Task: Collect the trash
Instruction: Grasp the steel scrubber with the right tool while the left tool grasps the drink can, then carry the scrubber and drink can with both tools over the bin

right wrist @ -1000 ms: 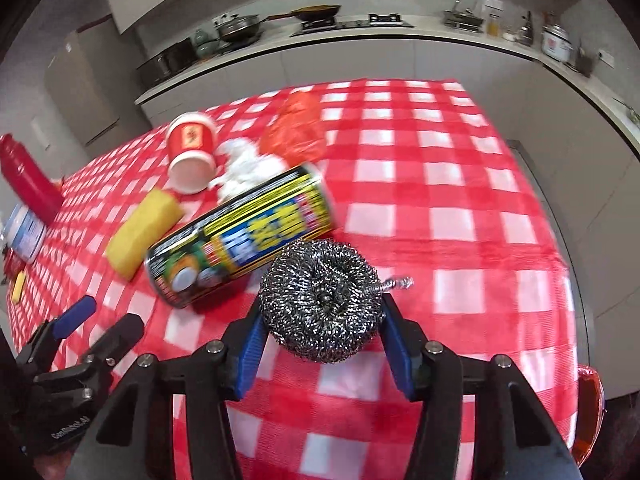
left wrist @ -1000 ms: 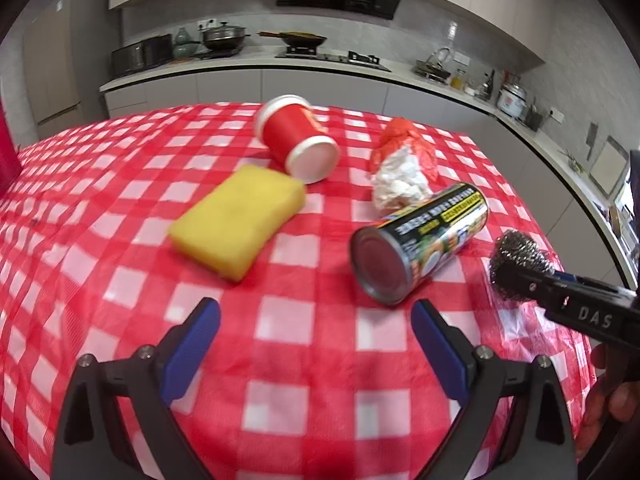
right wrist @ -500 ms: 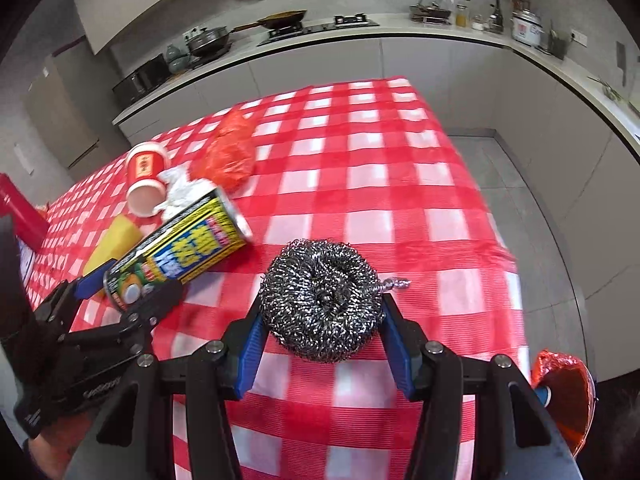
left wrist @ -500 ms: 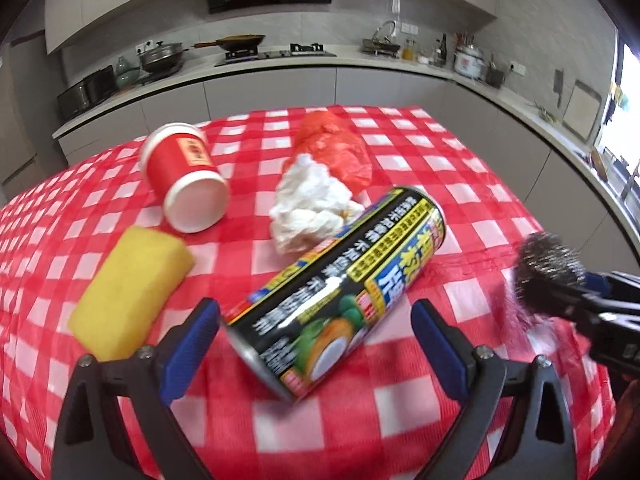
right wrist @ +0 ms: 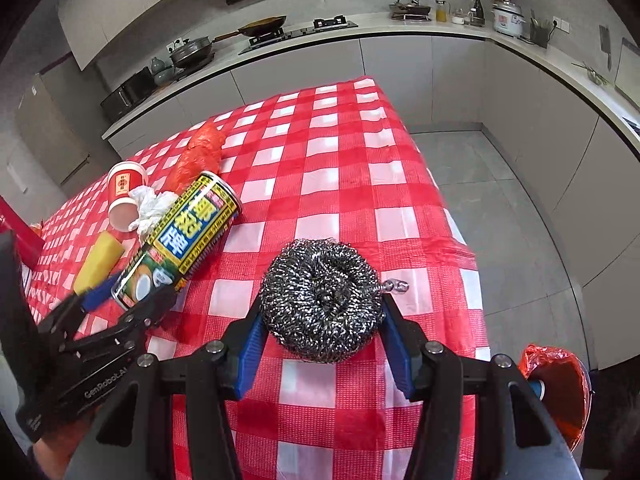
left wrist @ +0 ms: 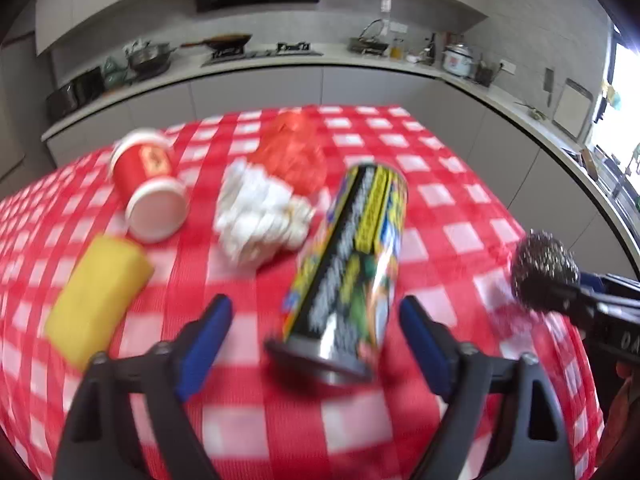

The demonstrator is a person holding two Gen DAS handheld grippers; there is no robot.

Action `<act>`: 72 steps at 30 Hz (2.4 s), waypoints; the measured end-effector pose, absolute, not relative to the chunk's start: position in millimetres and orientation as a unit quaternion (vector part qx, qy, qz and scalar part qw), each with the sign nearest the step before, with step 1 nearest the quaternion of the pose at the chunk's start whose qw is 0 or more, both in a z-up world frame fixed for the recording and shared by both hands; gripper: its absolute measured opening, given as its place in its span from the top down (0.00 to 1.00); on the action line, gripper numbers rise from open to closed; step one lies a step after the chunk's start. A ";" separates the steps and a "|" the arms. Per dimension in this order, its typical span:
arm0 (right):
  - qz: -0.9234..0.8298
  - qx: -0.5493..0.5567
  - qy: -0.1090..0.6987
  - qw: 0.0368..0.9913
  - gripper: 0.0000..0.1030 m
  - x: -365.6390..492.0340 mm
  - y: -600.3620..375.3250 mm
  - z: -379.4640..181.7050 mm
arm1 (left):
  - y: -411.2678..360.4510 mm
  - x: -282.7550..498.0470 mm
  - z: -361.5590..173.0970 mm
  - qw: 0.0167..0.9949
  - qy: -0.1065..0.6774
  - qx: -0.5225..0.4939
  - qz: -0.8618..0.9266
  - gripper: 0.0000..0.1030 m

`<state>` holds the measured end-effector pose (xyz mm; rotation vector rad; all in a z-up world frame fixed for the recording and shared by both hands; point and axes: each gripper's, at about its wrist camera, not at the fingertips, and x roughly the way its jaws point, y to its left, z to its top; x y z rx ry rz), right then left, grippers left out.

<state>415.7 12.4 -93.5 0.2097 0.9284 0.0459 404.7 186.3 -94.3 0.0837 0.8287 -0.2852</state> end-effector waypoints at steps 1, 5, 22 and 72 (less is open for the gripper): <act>0.020 0.101 0.447 0.889 0.46 415.7 10.1 -93.5 | 183.8 410.0 -94.1 0.904 0.401 0.042 -0.139 0.15; 0.010 0.106 0.446 0.888 0.46 415.2 0.4 -92.9 | 168.3 432.5 -103.1 0.892 0.417 0.055 -0.168 0.34; 0.026 0.105 0.438 0.892 0.46 400.5 -2.3 -83.7 | 174.8 378.4 -83.6 0.908 0.389 0.031 -0.150 0.48; -0.027 0.146 0.486 0.861 0.46 216.8 -318.9 -160.4 | -99.8 212.8 -101.7 0.893 0.392 0.033 -0.218 0.48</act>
